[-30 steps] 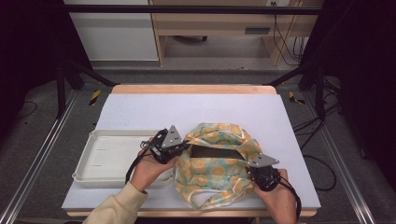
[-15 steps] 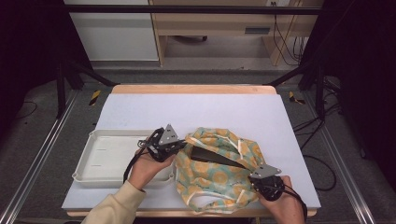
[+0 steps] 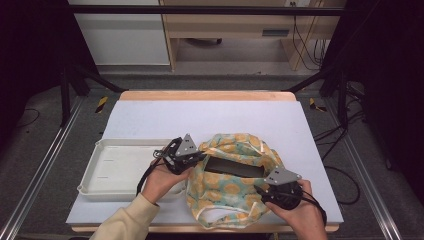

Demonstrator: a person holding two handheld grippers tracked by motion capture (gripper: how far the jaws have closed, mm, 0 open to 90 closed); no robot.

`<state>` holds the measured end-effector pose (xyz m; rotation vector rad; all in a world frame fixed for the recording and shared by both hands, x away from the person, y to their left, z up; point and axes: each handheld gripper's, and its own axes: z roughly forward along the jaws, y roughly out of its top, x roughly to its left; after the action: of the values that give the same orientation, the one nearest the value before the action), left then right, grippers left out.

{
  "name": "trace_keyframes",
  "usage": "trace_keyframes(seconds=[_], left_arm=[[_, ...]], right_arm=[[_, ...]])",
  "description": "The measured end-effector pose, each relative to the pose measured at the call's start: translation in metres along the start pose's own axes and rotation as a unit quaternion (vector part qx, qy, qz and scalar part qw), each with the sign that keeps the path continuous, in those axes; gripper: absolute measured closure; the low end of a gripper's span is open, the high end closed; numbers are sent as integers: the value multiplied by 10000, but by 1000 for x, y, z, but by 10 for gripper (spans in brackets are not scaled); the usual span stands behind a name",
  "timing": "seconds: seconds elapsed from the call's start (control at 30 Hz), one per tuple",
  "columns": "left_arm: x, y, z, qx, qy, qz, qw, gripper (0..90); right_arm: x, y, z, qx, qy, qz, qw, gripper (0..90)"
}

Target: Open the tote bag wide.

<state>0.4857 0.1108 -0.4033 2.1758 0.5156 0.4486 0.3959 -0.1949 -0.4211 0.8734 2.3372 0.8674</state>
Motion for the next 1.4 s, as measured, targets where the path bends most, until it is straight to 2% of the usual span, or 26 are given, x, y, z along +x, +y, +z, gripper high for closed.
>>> trace_keyframes(seconds=[0.17,0.33,0.47,0.6,0.7,0.8,0.87,1.03,1.3,1.4], left_arm=[[-1,7,5,57,-71,92,9999,876],[1,11,7,16,-95,27,9999,877],[2,12,6,-3,-93,-1,10000,877],[3,12,4,-29,-45,-20,10000,877],[6,13,2,-31,-5,-24,10000,878],[10,14,3,17,87,-44,10000,878],[14,16,5,117,220,38,9997,878],[23,20,13,379,378,173,9984,878],[40,27,27,689,498,172,9962,891],[41,25,31,809,495,200,9953,893]], right_arm=[[8,23,19,-80,329,-314,9989,436],[17,39,33,-153,532,-529,9971,490],[24,48,39,-191,712,-703,9948,624],[31,51,41,-191,855,-855,9925,867],[35,49,40,-243,1037,-914,9901,900],[41,43,40,-131,1174,-948,9885,900],[44,37,43,-61,1253,-963,9874,900],[45,21,51,131,1408,-853,9863,900],[40,5,52,411,1415,-828,9856,900],[35,3,51,487,1235,-897,9871,900]])
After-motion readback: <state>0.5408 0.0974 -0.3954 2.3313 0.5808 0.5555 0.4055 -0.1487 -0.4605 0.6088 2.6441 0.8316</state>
